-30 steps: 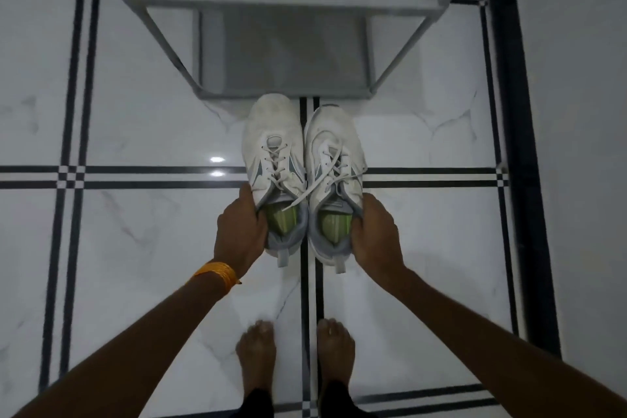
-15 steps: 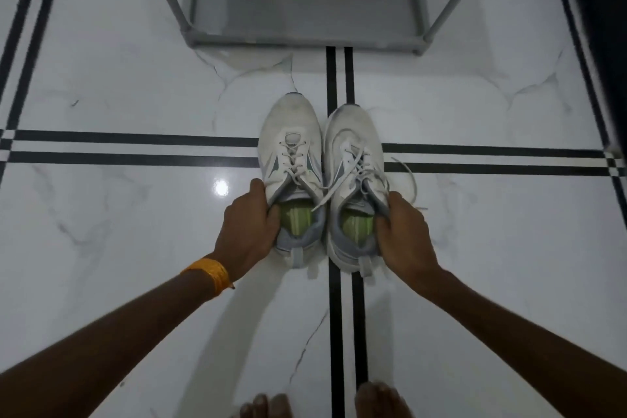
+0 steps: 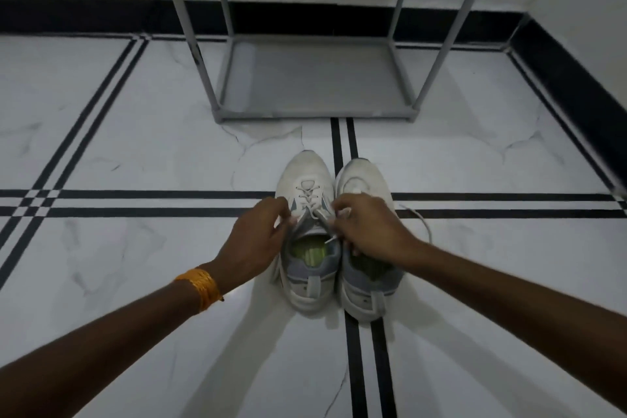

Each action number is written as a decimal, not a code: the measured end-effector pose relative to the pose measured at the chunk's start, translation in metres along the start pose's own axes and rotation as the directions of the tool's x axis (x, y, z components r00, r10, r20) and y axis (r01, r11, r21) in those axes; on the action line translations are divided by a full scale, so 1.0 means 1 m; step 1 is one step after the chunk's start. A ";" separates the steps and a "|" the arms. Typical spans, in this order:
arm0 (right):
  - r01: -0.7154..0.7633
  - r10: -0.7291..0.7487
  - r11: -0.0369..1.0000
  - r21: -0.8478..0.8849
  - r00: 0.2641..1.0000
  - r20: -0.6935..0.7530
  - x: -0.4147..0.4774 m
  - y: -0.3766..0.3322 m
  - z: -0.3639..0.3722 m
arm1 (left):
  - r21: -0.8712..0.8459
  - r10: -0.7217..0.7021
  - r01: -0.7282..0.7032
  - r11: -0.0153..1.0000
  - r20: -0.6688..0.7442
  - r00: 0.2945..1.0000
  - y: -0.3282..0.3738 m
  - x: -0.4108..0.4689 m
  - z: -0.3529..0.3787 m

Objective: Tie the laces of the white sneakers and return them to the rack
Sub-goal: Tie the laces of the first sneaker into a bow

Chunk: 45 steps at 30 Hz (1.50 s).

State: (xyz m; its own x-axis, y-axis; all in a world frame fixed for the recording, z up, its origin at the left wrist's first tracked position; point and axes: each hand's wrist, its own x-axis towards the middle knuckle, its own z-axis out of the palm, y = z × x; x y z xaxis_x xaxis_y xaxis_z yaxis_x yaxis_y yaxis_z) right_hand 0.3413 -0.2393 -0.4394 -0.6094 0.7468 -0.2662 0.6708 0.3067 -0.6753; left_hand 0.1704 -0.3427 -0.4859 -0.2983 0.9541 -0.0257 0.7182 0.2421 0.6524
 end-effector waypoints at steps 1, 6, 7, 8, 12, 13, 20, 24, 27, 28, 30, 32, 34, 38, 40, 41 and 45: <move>0.002 -0.002 1.000 0.002 1.000 0.020 0.002 -0.001 0.008 | -0.015 -0.002 0.002 1.000 0.011 1.000 0.001 0.002 -0.002; -0.086 0.089 0.988 0.131 0.996 -0.021 0.002 -0.005 0.012 | -0.242 -0.160 0.167 0.956 0.050 0.986 0.011 0.006 -0.012; -0.112 0.117 0.981 0.156 0.993 -0.025 0.002 -0.004 0.012 | -0.296 -0.207 0.219 0.930 0.070 0.976 0.013 0.006 -0.010; -0.143 0.152 0.971 0.190 0.988 -0.030 0.002 -0.004 0.012 | -0.347 -0.248 0.266 0.900 0.097 0.964 0.014 0.006 -0.007; -0.199 0.245 0.938 0.285 0.960 -0.138 0.007 0.000 0.015 | -0.535 -0.370 0.352 0.768 0.079 0.926 0.021 0.007 -0.001; -0.186 0.243 0.936 0.300 0.956 -0.167 0.006 0.002 0.016 | -0.592 -0.402 0.362 0.720 0.069 0.913 0.020 0.008 -0.001; -0.142 0.199 0.960 0.242 0.952 -0.231 0.006 0.003 0.019 | -0.538 -0.455 0.404 0.740 0.041 0.890 0.019 0.009 0.005; -0.105 0.155 0.976 0.190 0.951 -0.269 0.008 0.007 0.022 | -0.491 -0.436 0.398 0.775 0.040 0.899 0.018 0.012 0.007; -0.079 0.119 0.986 0.147 0.950 -0.288 0.007 0.009 0.023 | -0.443 -0.417 0.373 0.815 -0.002 0.909 0.022 0.007 0.005; -0.071 0.107 0.988 0.134 0.953 -0.283 0.006 0.008 0.022 | -0.421 -0.394 0.349 0.837 -0.023 0.919 0.024 0.004 0.002; -0.047 0.064 0.996 0.076 0.970 -0.234 0.004 0.005 0.012 | -0.314 -0.308 0.283 0.906 -0.033 0.951 0.028 -0.001 -0.013; -0.011 0.003 0.998 -0.061 0.992 -0.130 0.001 0.003 -0.006 | -0.101 -0.219 0.217 0.971 -0.016 0.975 0.033 -0.006 -0.039; -0.012 0.009 0.994 -0.111 1.000 -0.029 -0.003 -0.002 -0.033 | -0.056 -0.203 0.202 0.978 -0.014 0.979 0.039 -0.007 -0.068; -0.005 0.007 1.000 0.026 0.996 -0.090 -0.011 -0.018 -0.088 | -0.438 -0.218 0.261 0.860 0.146 0.965 0.055 -0.008 -0.091; 0.015 -0.012 1.000 0.015 0.983 -0.182 -0.011 -0.025 -0.104 | -0.554 -0.229 0.280 0.784 0.161 0.960 0.061 -0.008 -0.088; 0.024 -0.026 1.000 -0.009 0.977 -0.211 -0.012 -0.027 -0.107 | -0.527 -0.225 0.244 0.814 0.100 0.969 0.063 -0.006 -0.089; 0.016 -0.034 0.997 -0.073 0.968 -0.251 -0.017 -0.028 -0.110 | -0.157 -0.011 -0.016 0.988 -0.171 0.985 0.078 0.000 -0.105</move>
State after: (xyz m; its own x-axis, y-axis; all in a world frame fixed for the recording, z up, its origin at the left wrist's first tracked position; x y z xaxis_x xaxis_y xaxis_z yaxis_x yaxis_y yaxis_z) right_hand 0.3793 -0.1959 -0.3403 -0.5063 0.8601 -0.0624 0.6900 0.3607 -0.6275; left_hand 0.1602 -0.3424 -0.3556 -0.4094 0.9072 0.0966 0.6155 0.1964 0.7633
